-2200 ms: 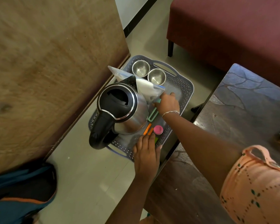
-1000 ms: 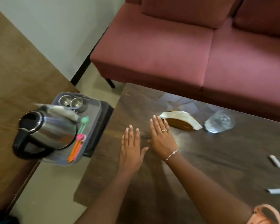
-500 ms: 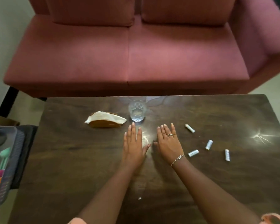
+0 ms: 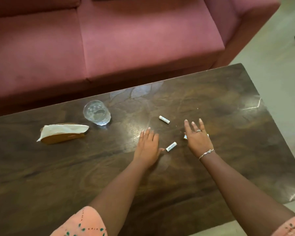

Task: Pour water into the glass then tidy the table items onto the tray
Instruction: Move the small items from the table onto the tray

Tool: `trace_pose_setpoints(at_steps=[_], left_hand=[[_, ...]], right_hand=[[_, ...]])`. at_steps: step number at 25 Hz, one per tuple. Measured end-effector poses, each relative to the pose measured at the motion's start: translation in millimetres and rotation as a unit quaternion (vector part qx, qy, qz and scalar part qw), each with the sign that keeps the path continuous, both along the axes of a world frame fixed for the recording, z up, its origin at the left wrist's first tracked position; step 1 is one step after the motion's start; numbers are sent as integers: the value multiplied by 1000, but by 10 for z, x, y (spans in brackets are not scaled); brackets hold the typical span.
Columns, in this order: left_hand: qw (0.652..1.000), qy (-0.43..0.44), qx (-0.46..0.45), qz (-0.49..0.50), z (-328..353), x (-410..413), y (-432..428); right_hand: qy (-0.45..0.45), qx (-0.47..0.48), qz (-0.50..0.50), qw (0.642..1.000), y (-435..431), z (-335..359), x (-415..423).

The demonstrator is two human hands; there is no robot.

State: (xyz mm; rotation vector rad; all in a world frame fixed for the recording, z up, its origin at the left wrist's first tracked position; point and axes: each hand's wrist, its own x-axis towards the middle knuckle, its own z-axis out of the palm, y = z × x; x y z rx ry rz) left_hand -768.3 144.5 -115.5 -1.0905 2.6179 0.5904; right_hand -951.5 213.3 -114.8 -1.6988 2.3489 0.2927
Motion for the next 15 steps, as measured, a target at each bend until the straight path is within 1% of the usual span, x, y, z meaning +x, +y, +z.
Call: trace_pose_setpoints(at_steps=[3, 5, 6, 7, 9, 13, 15], left_hand=[[999, -11, 9, -32, -179, -267, 35], [999, -14, 8, -36, -289, -429, 62], [999, -15, 7, -33, -335, -494, 74], [999, -18, 5, -29, -372, -547, 85], [999, -31, 1, -28, -447, -633, 108], [998, -49, 4, -32, -551, -665, 145], [998, -47, 2, -35, -578, -649, 157]], right_hand=[[18, 39, 70, 997, 7, -228, -239], [13, 63, 115, 991, -22, -323, -340], [23, 57, 150, 987, -29, -337, -362], [47, 32, 190, 980, -28, -359, -372], [87, -22, 238, 967, -22, -397, -381], [61, -77, 238, 966, 4, -483, -390], [49, -87, 236, 967, -16, -475, -391]])
